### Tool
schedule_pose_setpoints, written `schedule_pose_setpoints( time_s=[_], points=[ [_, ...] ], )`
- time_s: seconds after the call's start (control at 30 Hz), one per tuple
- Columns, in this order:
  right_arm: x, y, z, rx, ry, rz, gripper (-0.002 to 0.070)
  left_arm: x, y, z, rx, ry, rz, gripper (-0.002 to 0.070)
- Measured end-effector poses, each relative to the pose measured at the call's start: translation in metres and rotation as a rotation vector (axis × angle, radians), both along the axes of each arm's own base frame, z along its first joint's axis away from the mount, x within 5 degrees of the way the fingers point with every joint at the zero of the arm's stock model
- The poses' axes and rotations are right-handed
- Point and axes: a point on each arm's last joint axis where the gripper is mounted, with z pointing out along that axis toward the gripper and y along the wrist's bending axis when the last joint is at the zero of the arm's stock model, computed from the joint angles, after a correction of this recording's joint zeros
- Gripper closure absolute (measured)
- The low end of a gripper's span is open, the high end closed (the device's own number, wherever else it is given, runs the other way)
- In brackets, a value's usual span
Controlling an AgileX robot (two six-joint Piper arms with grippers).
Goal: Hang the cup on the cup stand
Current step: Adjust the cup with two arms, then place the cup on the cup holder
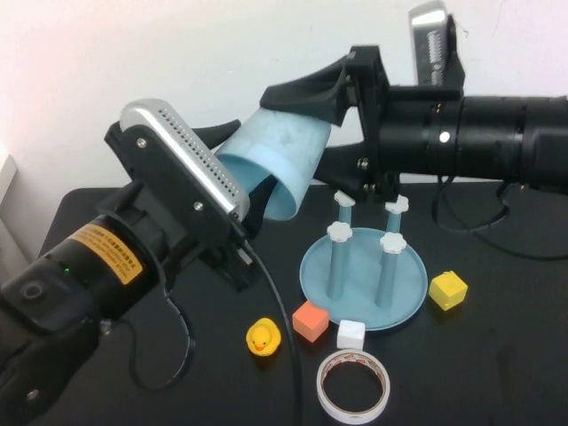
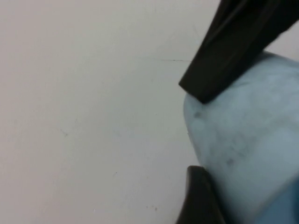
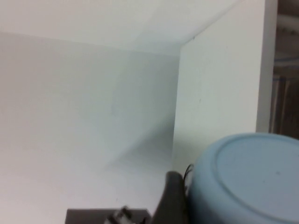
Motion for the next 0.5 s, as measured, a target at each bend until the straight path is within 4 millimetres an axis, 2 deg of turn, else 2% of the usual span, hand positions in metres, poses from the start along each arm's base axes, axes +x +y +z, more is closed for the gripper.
schedule_pose_setpoints(
  time_s=[0.23, 0.37, 0.5],
  points=[
    [0.018, -0.021, 0.011, -0.041, -0.125, -0.084, 0.0092, -0.022, 0.018, 0.023, -0.019, 0.027, 0.015, 0.0244],
    [0.029, -0.035, 0.009, -0.129, -0.252, -0.141, 0.0092, -0.039, 0.032, 0.033, -0.033, 0.083, 0.031, 0.0253],
    [0.036, -0.043, 0.007, -0.383, -0.622, -0.142, 0.0092, -0.063, 0.053, 0.037, -0.026, 0.228, 0.062, 0.0450]
  ],
)
